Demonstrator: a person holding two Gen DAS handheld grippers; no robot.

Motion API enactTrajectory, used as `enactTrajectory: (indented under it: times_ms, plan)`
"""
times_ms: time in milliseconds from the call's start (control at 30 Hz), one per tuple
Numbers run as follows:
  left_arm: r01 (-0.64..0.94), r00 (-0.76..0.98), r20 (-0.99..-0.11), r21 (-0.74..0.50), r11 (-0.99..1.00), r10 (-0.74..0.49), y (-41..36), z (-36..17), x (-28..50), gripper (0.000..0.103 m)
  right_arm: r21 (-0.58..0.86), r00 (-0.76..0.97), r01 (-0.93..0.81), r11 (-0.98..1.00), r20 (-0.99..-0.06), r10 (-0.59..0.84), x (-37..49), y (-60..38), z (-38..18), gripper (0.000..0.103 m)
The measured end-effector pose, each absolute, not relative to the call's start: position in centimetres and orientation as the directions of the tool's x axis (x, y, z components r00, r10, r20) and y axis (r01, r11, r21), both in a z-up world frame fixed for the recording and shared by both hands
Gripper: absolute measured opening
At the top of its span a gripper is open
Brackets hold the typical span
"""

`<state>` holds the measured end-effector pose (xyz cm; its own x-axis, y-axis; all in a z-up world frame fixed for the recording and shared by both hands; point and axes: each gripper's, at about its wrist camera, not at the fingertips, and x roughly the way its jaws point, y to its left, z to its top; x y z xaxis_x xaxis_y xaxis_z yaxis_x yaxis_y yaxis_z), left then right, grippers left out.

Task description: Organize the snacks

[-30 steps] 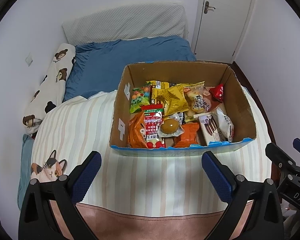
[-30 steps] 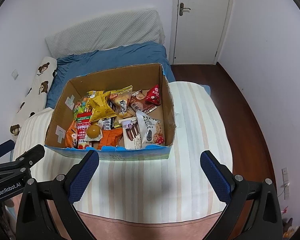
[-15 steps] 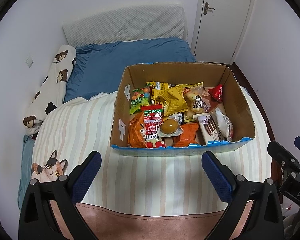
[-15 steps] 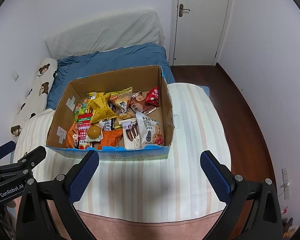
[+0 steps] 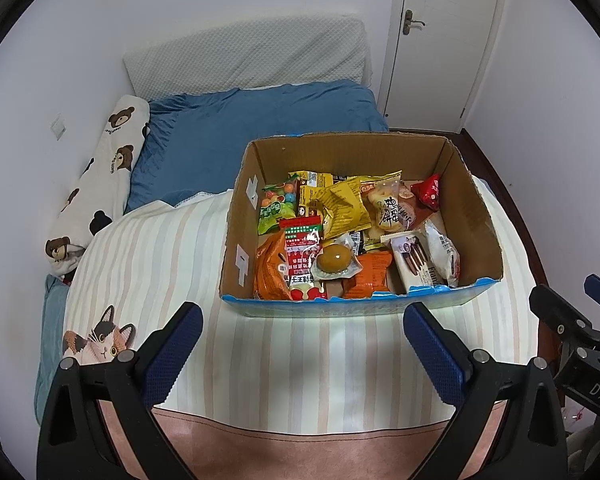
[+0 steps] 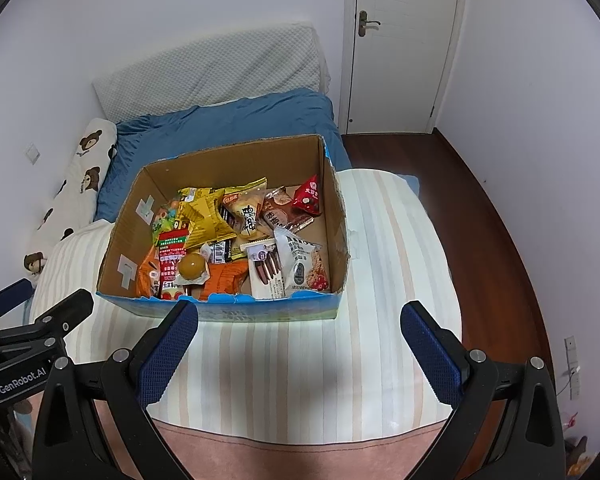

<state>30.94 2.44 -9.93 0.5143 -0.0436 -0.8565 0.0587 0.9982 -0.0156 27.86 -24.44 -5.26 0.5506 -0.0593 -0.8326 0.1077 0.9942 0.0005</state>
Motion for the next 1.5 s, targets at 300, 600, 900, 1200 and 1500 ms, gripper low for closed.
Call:
enactTrajectory:
  times_ms: [300, 600, 900, 1200, 1500]
  plan:
    - [0.064, 0.52, -0.853, -0.017, 0.998, -0.048, 2.2, -9.6, 31.0, 0.103, -0.003, 0.559, 0.105, 0.994, -0.827, -0.062, 27.6, -24.3, -4.8, 0.103]
    - [0.067, 0.528, -0.848, -0.021, 0.998, -0.053, 2.2, -9.4, 30.6, 0.103, -0.003, 0.566, 0.104, 0.995, -0.822, -0.062, 27.5, -24.3, -4.3, 0.103]
    - [0.08, 0.527, -0.847, -0.03, 0.996, -0.068, 2.0, -9.3, 30.3, 0.103, -0.001, 0.567, 0.103, 0.995, -0.822, -0.059, 27.1, -24.3, -4.1, 0.103]
    - [0.08, 0.529, -0.846, -0.034, 0.996, -0.072, 2.0, -9.3, 30.3, 0.103, -0.002, 0.568, 0.104, 0.995, -0.821, -0.061, 27.0, -24.4, -4.1, 0.103]
    - [0.081, 0.53, -0.845, -0.034, 0.996, -0.072, 2.0, -9.2, 30.3, 0.103, -0.005, 0.57, 0.104, 0.995, -0.819, -0.063, 26.9, -24.5, -4.0, 0.103]
